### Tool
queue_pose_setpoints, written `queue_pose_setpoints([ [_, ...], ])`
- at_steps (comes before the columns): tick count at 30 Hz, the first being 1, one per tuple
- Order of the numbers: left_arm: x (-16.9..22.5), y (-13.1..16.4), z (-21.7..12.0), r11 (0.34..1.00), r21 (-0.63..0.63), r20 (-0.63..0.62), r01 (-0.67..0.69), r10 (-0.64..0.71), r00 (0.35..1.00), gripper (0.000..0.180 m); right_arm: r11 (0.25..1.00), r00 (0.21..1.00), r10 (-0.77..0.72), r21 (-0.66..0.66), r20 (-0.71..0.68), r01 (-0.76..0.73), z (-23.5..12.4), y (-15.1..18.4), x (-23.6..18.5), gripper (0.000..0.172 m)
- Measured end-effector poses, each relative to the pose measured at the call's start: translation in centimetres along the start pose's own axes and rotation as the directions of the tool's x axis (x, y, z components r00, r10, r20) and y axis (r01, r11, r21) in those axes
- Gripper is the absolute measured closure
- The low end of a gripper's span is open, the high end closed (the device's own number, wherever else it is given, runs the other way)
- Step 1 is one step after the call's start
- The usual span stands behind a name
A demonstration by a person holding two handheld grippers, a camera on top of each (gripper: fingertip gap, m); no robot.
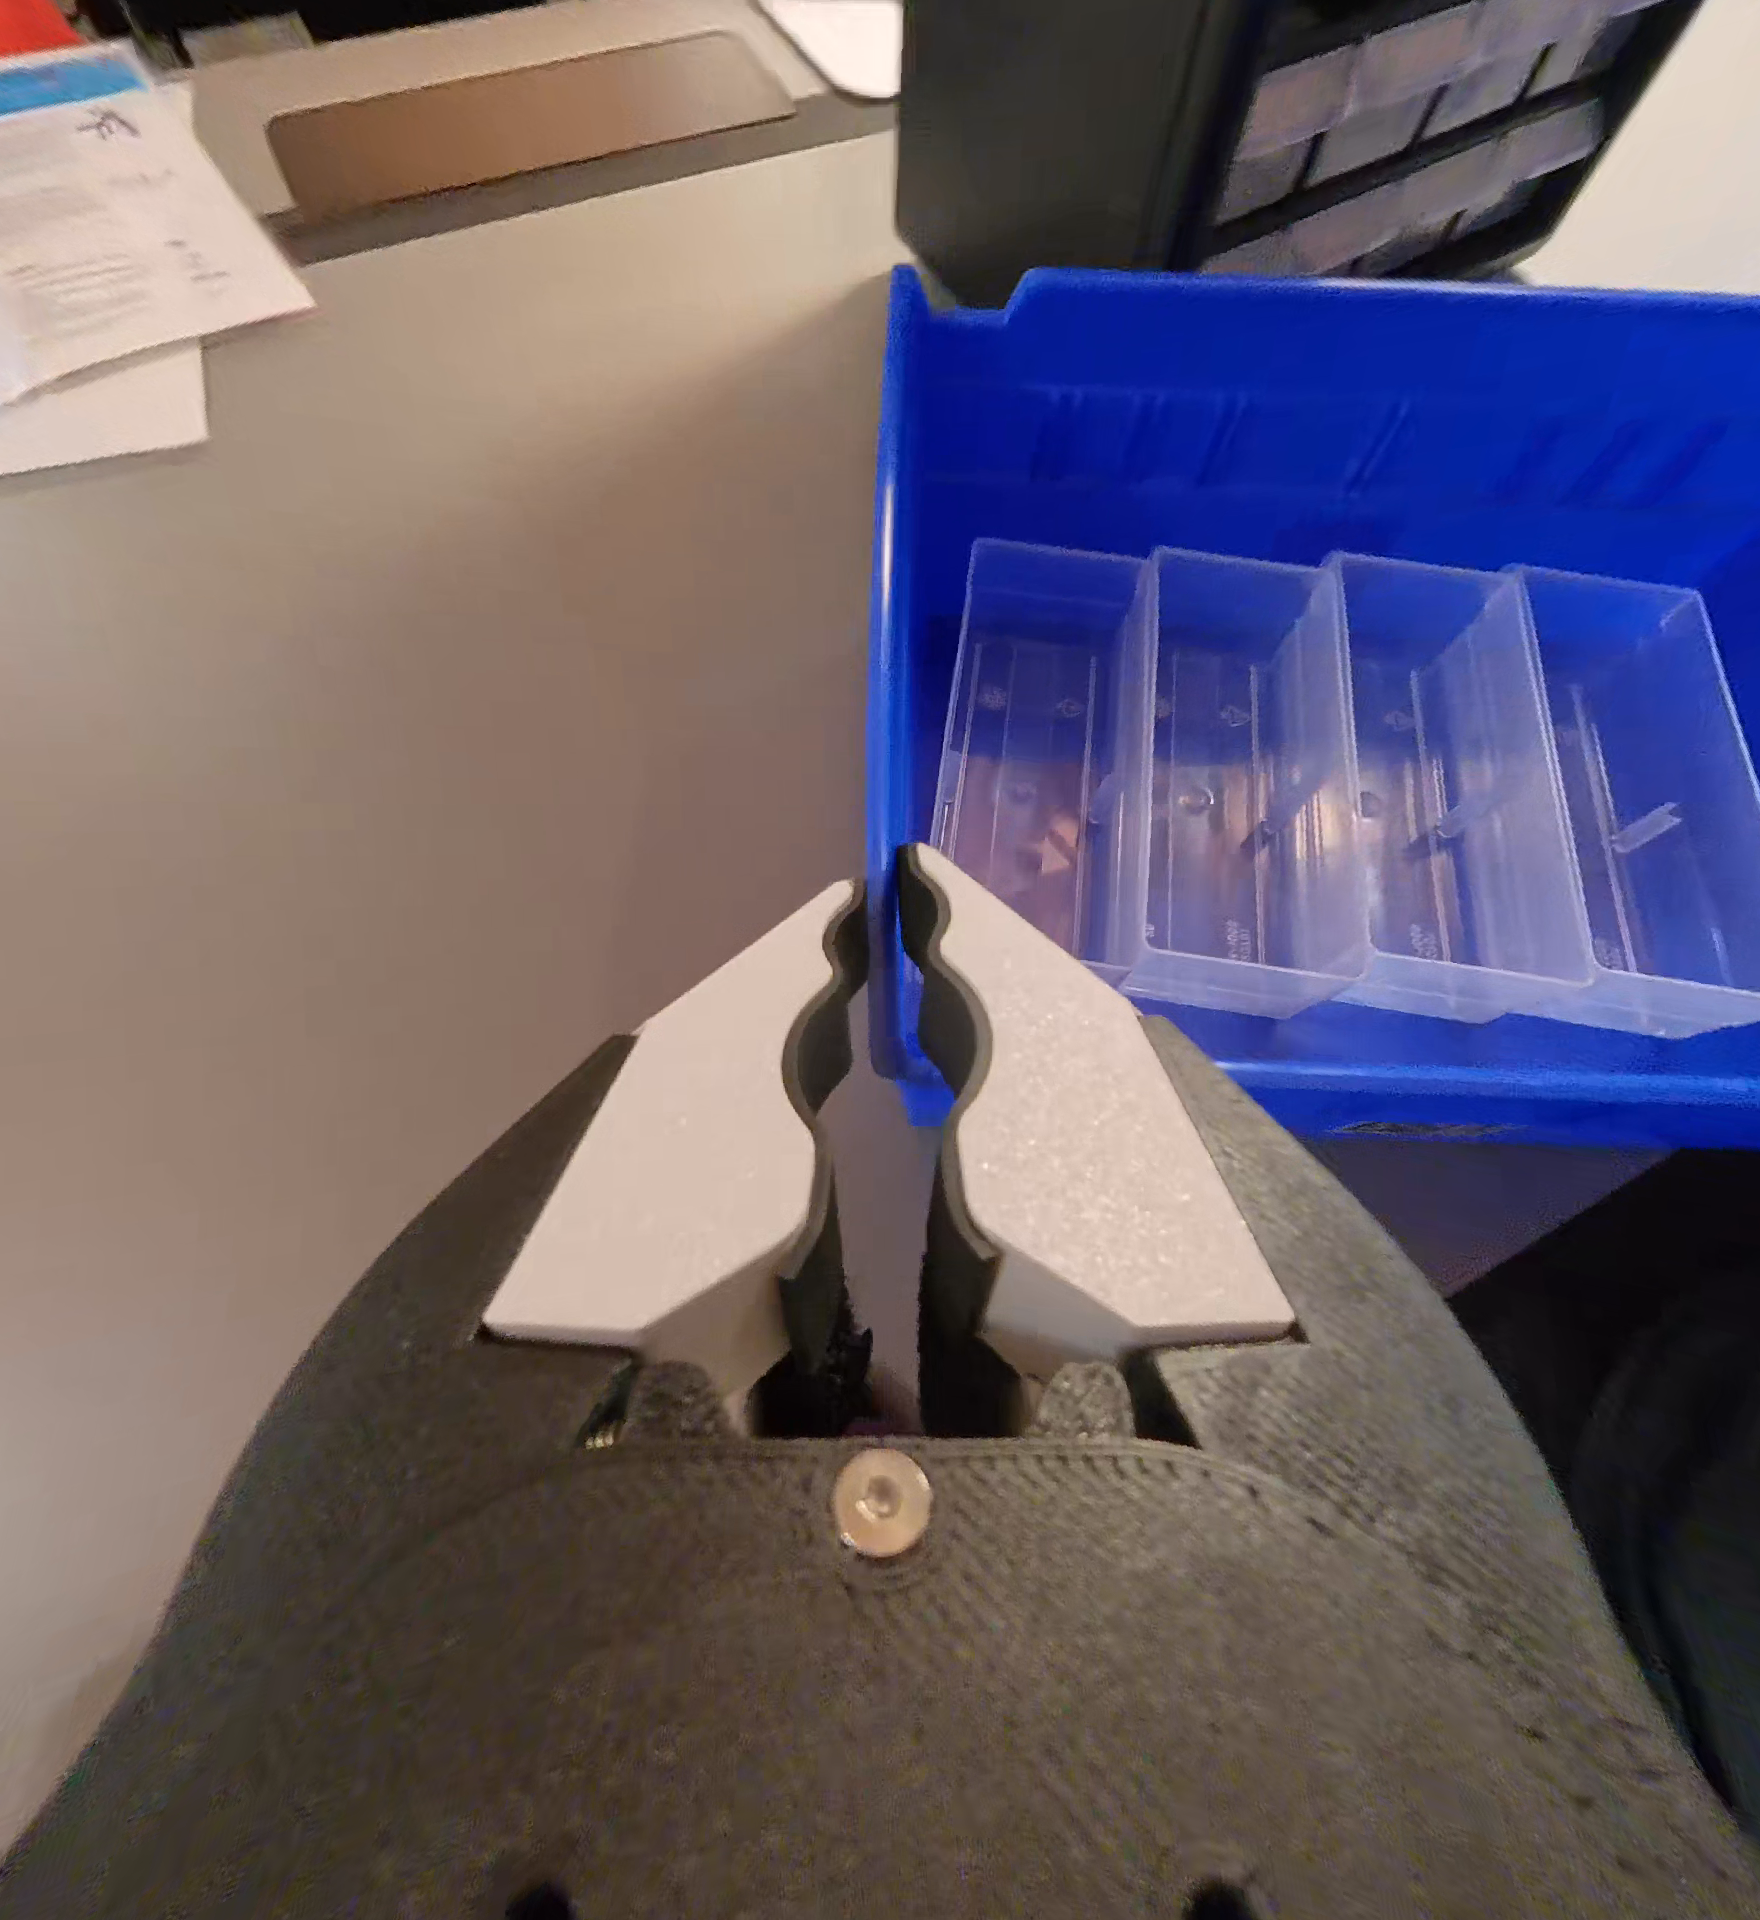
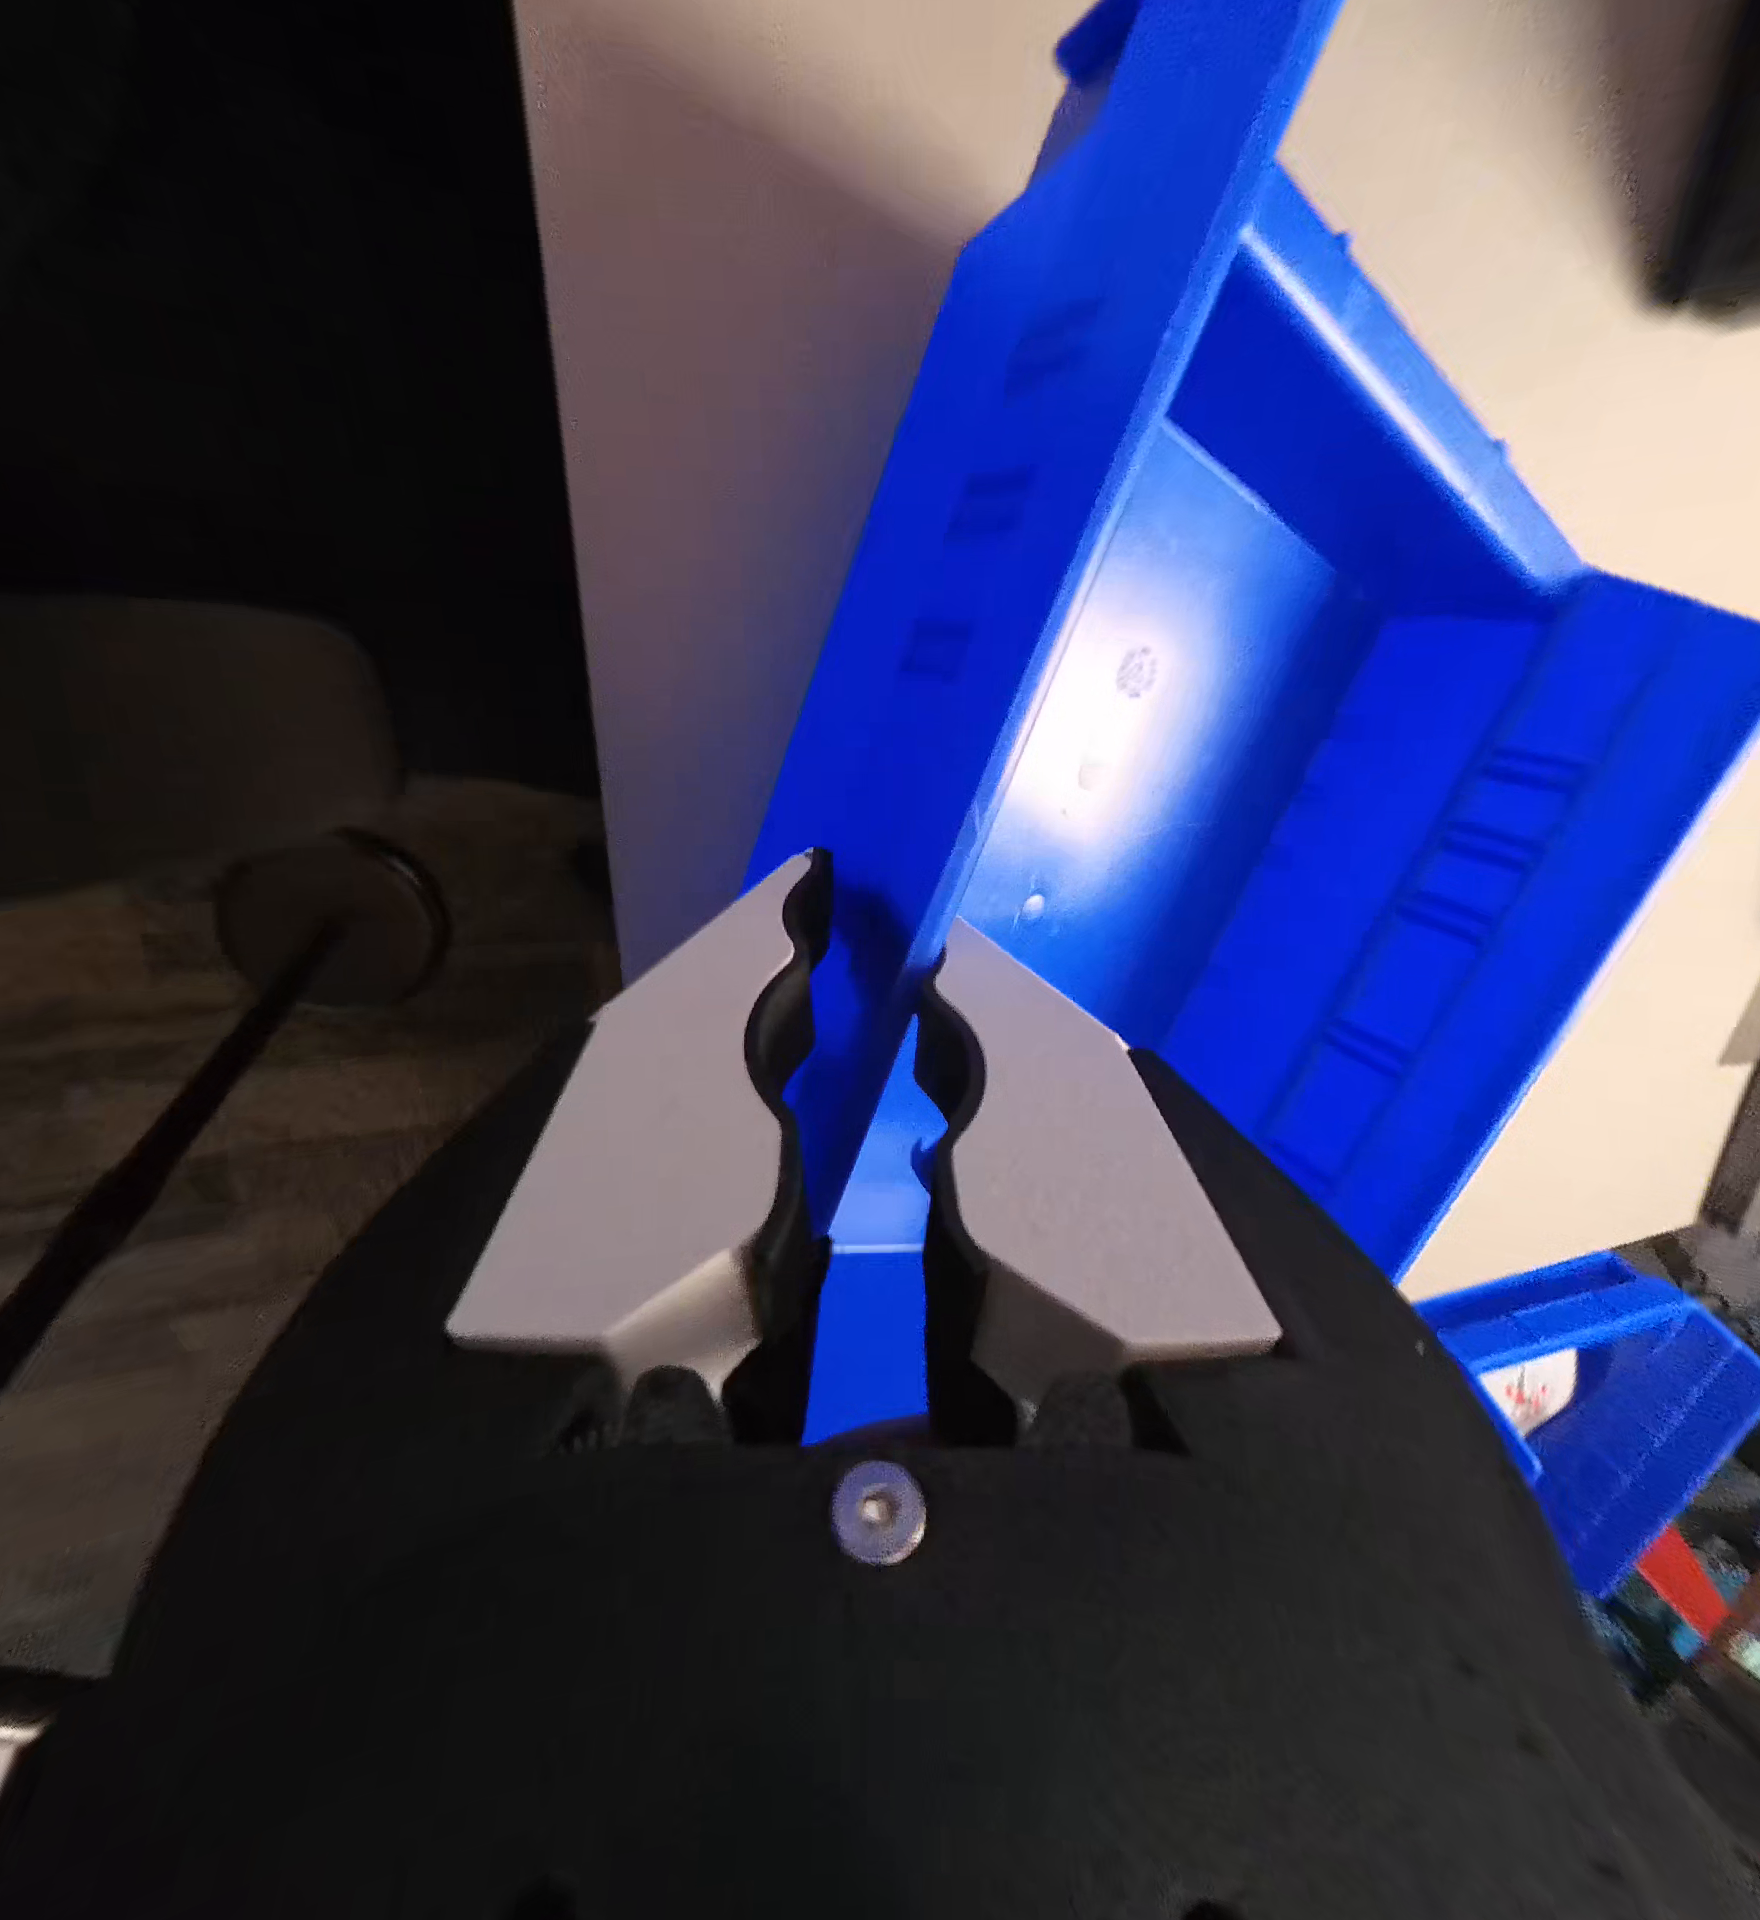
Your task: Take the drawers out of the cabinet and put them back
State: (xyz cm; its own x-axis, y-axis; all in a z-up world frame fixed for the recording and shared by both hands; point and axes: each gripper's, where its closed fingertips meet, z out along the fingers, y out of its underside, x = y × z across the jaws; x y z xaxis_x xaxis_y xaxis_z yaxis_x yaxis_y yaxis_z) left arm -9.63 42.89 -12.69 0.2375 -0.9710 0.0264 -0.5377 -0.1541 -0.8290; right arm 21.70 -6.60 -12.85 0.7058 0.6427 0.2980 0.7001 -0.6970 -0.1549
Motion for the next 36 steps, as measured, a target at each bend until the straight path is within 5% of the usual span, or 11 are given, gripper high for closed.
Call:
queue_pose_setpoints([
  [4, -5.0, -0.5, 0.2, 0.999, -0.05, 0.111, 0.017, -0.012, 0.994, 0.168, 0.981, 0.993, -0.045, -0.191, -0.105, 0.025, 2.1, 4.7, 2.0, 0.154],
  [8, -8.6, -2.5, -1.6, 0.992, 0.063, 0.303, 0.106, -0.12, 0.945, 0.133, 0.931, 0.919, -0.075, -0.357, -0.386, -0.074, 1.3, 9.8, 6.2, 0.141],
  [10, -6.7, -3.7, -3.5, 0.967, 0.199, 0.287, 0.16, -0.213, 0.934, 0.123, 0.934, 0.851, 0.026, -0.29, -0.524, -0.207, -0.3, 11.1, 7.1, 0.129],
  [12, -3.2, -4.0, -5.3, 0.94, 0.298, 0.253, 0.168, -0.248, 0.935, 0.115, 0.923, 0.751, 0.249, -0.084, -0.612, -0.375, -1.6, 11.5, 6.9, 0.127],
  [14, 1.2, -3.5, -6.6, 0.914, 0.37, 0.207, 0.169, -0.258, 0.944, 0.109, 0.812, 0.58, 0.553, 0.23, -0.597, -0.537, -2.8, 11.1, 6.3, 0.123],
  [17, 6.5, -1.5, -7.1, 0.899, 0.407, 0.18, 0.163, -0.254, 0.95, 0.097, 0.431, 0.278, 0.903, 0.679, -0.328, -0.595, -3.8, 9.0, 5.2, 0.108],
  [19, 9.0, 0.0, -6.5, 0.904, 0.396, 0.186, 0.16, -0.25, 0.95, 0.088, 0.222, 0.139, 0.975, 0.794, -0.174, -0.566, -2.6, 7.1, 4.4, 0.099],
  [23, 11.7, 2.5, -4.9, 0.941, 0.312, 0.263, 0.13, -0.217, 0.94, 0.071, 0.068, -0.071, 0.989, 0.827, -0.129, -0.558, 1.1, 4.7, 4.9, 0.07],
  [29, 11.0, 4.2, -2.3, 0.955, 0.256, 0.285, 0.151, -0.224, 0.932, 0.074, 0.063, -0.174, 0.965, 0.821, -0.194, -0.567, 2.9, 4.0, 8.2, 0.066],
  [32, 9.7, 3.9, -2.2, 0.957, 0.262, 0.278, 0.121, -0.195, 0.941, 0.092, 0.108, -0.131, 0.966, 0.803, -0.225, -0.585, 3.0, 4.5, 8.3, 0.075],
  [36, 2.0, 4.0, -4.1, 0.966, 0.24, 0.447, 0.098, -0.199, 0.872, 0.114, 0.165, -0.078, 0.964, 0.799, -0.256, -0.578, 1.8, 6.8, 6.0, 0.106],
])
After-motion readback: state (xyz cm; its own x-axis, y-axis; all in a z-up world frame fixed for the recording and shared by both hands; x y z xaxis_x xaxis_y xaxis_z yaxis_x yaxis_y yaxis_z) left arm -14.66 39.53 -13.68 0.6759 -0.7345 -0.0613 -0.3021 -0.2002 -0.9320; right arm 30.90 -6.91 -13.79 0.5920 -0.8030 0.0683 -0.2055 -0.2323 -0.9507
